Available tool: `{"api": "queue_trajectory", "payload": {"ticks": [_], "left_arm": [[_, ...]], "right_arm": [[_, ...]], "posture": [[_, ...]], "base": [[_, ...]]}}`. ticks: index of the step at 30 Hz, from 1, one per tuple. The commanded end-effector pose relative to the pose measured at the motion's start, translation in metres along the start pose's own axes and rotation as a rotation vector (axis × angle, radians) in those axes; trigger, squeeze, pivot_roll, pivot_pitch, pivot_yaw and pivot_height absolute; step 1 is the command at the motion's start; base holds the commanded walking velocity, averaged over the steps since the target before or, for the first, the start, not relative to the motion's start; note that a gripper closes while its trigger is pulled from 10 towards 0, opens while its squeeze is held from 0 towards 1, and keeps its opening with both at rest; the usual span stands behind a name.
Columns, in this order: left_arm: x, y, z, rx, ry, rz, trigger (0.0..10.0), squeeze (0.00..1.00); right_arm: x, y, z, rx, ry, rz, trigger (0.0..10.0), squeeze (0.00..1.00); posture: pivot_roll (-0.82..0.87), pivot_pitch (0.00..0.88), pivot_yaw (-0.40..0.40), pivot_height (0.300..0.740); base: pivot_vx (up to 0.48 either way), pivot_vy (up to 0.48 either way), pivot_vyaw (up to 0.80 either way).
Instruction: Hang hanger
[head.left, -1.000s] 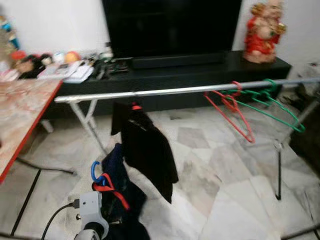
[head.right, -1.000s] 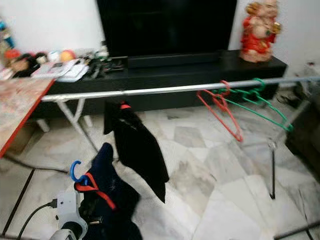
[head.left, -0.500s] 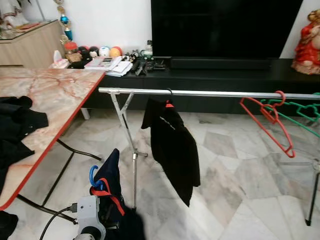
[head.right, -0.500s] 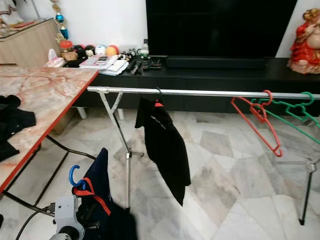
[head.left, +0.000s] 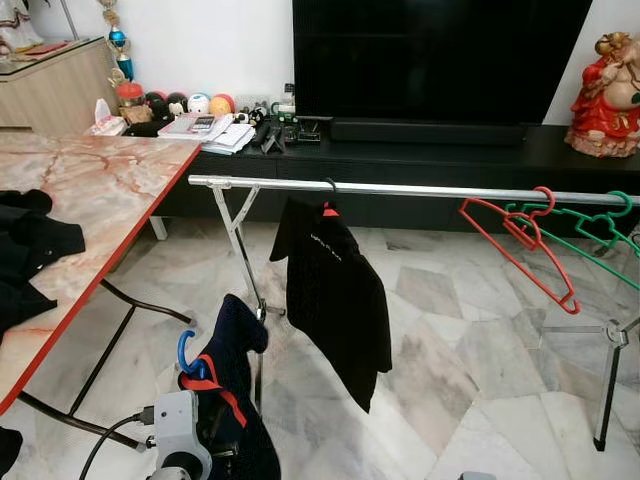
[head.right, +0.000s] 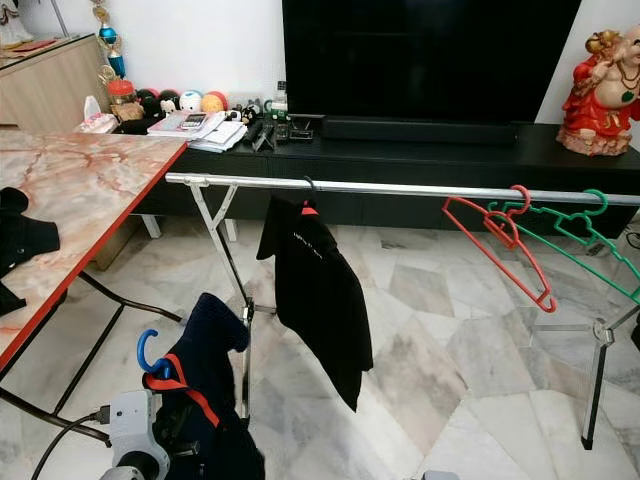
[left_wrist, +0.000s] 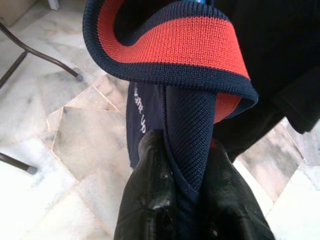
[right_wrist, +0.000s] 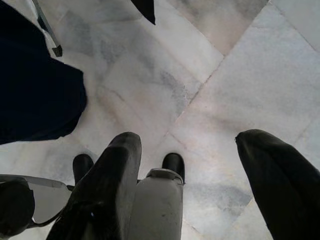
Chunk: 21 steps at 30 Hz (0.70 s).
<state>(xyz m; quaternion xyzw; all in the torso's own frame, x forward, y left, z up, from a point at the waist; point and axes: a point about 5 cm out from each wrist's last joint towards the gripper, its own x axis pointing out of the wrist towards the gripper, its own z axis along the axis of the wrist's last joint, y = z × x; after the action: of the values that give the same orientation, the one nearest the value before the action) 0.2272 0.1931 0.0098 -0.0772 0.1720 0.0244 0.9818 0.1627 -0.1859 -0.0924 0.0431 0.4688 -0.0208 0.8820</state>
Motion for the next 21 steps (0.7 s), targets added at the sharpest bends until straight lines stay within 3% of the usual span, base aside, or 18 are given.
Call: {"api": "queue_trajectory", "payload": {"ticks": [1, 21], "left_arm": [[0.0036, -0.0068, 0.0057, 0.028, -0.026, -0.038, 10.0, 0.00], [0.0019, -0.0119, 0.0037, 0.030, -0.023, -0.084, 10.0, 0.00]], "right_arm": [[-0.0007, -0.0009, -0.0032, -0.003, 0.010, -0.008, 10.0, 0.00], [-0.0010, 0.0005, -0.0057, -0.009, 0.013, -0.011, 10.0, 0.00]], "posture": [[-0.03, 0.000, 0.005, 0.740], [-0.03, 0.000, 0.013, 0.740]], "base": [[0.000, -0.322, 0.00], [0.000, -0.329, 0.00]]}}
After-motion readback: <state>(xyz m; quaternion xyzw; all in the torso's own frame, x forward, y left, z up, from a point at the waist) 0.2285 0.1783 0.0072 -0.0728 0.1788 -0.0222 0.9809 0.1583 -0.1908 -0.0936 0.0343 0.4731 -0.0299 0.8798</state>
